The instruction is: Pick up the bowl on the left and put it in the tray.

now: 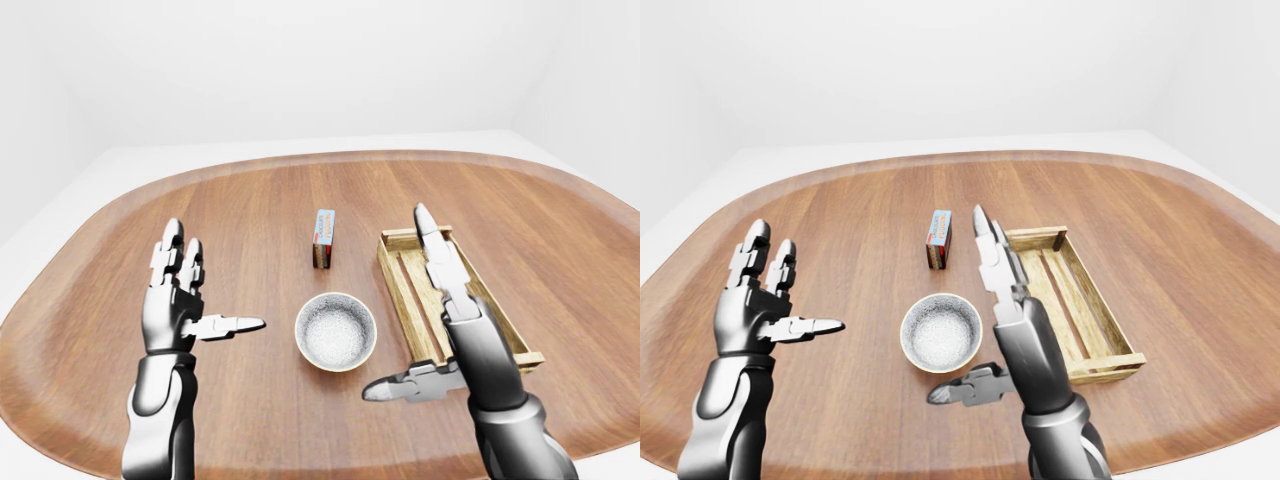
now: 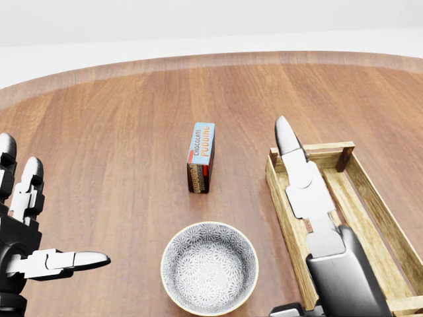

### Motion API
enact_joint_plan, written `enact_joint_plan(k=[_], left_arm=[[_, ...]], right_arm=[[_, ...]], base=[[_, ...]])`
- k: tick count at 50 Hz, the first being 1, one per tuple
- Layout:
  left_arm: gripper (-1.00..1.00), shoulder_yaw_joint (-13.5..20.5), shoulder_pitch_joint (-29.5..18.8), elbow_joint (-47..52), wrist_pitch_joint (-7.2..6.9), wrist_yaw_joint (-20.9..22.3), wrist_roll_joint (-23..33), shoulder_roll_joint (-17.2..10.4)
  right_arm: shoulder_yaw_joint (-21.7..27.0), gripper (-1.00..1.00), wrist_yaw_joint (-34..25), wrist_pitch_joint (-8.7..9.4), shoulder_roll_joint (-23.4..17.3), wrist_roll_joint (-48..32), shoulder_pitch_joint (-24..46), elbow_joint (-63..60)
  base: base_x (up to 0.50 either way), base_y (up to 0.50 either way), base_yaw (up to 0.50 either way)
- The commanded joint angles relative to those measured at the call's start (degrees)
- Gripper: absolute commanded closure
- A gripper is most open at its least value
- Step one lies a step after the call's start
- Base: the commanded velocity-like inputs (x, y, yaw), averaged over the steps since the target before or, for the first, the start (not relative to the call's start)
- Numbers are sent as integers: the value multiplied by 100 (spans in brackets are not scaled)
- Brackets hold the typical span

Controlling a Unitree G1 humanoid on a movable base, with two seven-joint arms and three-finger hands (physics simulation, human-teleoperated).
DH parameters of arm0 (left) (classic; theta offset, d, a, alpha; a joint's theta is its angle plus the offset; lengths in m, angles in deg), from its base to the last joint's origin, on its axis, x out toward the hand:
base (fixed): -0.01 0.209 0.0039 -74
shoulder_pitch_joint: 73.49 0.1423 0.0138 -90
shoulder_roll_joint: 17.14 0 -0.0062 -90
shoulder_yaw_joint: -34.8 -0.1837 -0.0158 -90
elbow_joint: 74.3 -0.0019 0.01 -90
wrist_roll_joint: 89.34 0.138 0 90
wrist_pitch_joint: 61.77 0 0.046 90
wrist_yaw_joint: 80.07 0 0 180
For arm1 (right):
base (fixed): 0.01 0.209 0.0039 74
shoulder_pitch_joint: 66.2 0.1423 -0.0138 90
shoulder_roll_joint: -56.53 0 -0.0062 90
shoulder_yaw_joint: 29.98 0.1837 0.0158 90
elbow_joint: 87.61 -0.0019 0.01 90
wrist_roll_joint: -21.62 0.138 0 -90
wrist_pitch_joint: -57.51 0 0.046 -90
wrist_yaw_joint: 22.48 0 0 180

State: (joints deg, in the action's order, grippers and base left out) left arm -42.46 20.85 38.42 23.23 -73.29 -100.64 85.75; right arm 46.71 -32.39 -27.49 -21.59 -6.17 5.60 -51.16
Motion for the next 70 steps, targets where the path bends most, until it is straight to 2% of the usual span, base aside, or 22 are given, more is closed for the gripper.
enact_joint_plan(k=[1, 14, 40, 43, 47, 50, 56, 61, 70], left_arm=[[-100, -138, -10, -329, 0, -69, 120, 62], [-100, -142, -2, -306, 0, -78, 133, 65], [-100, -211, -17, -380, 0, -87, 183, 73], [-100, -157, -20, -35, 0, -134, 111, 36], [-100, -125, -17, -273, 0, -68, 135, 65], [-100, -138, -4, 61, 0, -122, 117, 58], [-100, -20, -63, -211, 0, -67, 71, 41], [-100, -69, -33, -215, 0, -82, 84, 51], [-100, -83, -34, -236, 0, -88, 86, 44]], right_arm=[[-603, -100, -220, 0, -128, -995, 284, 760], [-675, -100, -454, 0, -32, -1502, 516, 1909], [-873, -100, -623, 0, 22, -2472, 572, 3109], [-863, -100, -622, 0, 0, -2510, 526, 3272], [-810, -100, -851, 0, 19, -2478, 513, 3292], [-663, -100, -790, 0, 20, -2587, 682, 3490], [-691, -100, -746, 0, 49, -2857, 655, 3948], [-742, -100, -670, 0, 51, -3107, 670, 4277], [-559, -100, -856, 0, 135, -3316, 900, 4461]], base=[[0, 0, 0], [0, 0, 0], [0, 0, 0], [0, 0, 0], [0, 0, 0], [0, 0, 0], [0, 0, 0], [0, 0, 0], [0, 0, 0]])
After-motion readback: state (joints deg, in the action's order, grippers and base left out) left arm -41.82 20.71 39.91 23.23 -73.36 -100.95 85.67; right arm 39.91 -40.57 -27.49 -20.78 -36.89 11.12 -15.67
